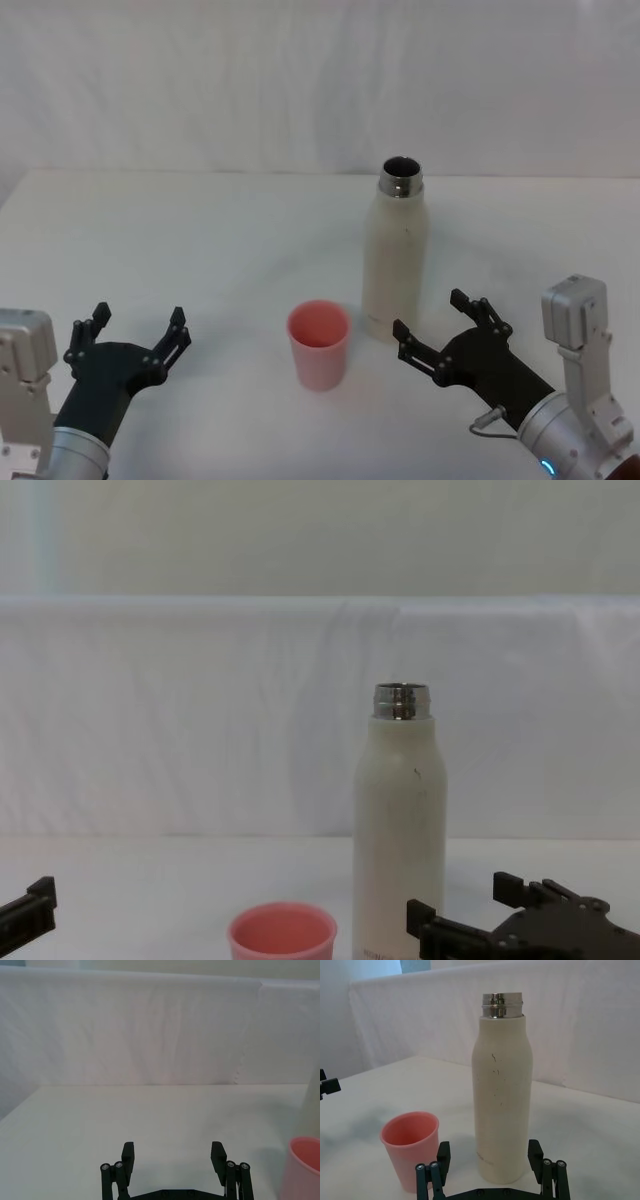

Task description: Grasp the thermos with one hand and pour water into the cup lid.

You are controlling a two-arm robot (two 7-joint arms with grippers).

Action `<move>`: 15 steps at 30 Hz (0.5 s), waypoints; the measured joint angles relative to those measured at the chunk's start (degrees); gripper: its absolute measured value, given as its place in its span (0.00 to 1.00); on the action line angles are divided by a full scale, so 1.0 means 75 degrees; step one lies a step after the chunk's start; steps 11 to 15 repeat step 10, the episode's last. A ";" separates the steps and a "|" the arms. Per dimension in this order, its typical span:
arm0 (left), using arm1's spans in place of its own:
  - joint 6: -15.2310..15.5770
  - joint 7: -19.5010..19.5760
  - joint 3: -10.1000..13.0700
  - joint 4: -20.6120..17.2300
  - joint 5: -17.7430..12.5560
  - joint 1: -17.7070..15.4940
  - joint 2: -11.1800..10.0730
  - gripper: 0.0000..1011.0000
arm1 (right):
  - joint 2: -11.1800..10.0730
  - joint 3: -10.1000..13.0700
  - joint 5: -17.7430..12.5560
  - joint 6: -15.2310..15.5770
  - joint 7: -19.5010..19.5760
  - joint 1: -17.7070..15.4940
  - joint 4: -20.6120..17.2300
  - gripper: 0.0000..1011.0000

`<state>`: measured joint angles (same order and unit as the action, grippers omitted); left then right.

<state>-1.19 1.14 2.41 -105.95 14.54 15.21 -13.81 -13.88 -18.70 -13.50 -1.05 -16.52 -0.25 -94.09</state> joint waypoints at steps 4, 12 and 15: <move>0.0000 0.0000 0.0000 0.0000 0.0000 0.0000 0.0000 0.99 | -0.0009 0.0006 0.0001 0.0004 0.0000 -0.0010 -0.0026 0.99; 0.0000 0.0000 0.0000 0.0000 0.0000 0.0000 0.0000 0.99 | -0.0018 0.0010 0.0003 0.0013 0.0000 -0.0021 -0.0052 0.99; 0.0000 0.0000 0.0000 0.0000 0.0000 0.0000 0.0000 0.99 | -0.0018 0.0010 0.0003 0.0013 0.0000 -0.0021 -0.0052 0.99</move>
